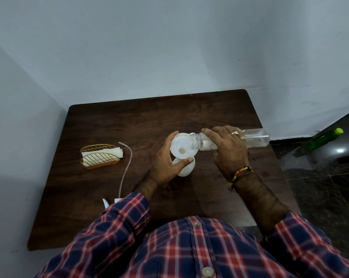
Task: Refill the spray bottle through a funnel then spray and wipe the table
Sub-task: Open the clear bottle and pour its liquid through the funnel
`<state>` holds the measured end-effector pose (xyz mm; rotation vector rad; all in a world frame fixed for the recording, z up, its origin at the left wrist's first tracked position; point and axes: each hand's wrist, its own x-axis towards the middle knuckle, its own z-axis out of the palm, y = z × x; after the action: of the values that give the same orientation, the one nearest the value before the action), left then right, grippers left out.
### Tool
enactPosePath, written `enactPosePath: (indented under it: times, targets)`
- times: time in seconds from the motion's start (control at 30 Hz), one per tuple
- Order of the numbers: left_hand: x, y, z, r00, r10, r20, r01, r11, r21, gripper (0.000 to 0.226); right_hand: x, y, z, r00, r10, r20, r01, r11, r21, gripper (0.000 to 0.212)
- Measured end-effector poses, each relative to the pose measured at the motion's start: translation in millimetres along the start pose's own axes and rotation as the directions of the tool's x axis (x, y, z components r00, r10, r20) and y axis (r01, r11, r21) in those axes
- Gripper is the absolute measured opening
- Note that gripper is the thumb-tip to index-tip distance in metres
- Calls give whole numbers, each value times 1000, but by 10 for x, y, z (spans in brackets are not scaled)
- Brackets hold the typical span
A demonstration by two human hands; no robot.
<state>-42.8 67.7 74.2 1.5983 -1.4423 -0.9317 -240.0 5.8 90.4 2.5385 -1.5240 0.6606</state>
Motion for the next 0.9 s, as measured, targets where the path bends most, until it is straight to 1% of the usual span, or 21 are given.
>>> enactPosePath:
  times: [0.13, 0.27, 0.53, 0.7, 0.8, 0.9]
  targets:
    - [-1, -5, 3, 1000, -8, 1, 8, 1000, 10, 90, 3, -2, -11, 1000, -2, -13, 2, 1000, -1, 59]
    - [-9, -1, 5, 1000, -4, -2, 4, 1000, 14, 90, -9, 1, -12, 1000, 14, 7, -14, 1000, 19, 62]
    - [-9, 0, -9, 1000, -3, -12, 3, 1000, 5, 91, -11, -12, -36, 994, 91, 67, -99, 988, 121, 63]
    - [-10, -17, -11, 1000, -18, -12, 18, 1000, -23, 92, -37, 18, -12, 972, 178, 154, -215, 937, 274, 60]
    - [-14, -26, -1, 999, -35, -2, 35, 998, -46, 93, -64, 25, -1, 963, 226, 150, -269, 866, 421, 59]
    - [-21, -11, 3, 998, -55, 17, 55, 997, -53, 98, -91, 11, 2, 950, 285, 131, -310, 793, 524, 63]
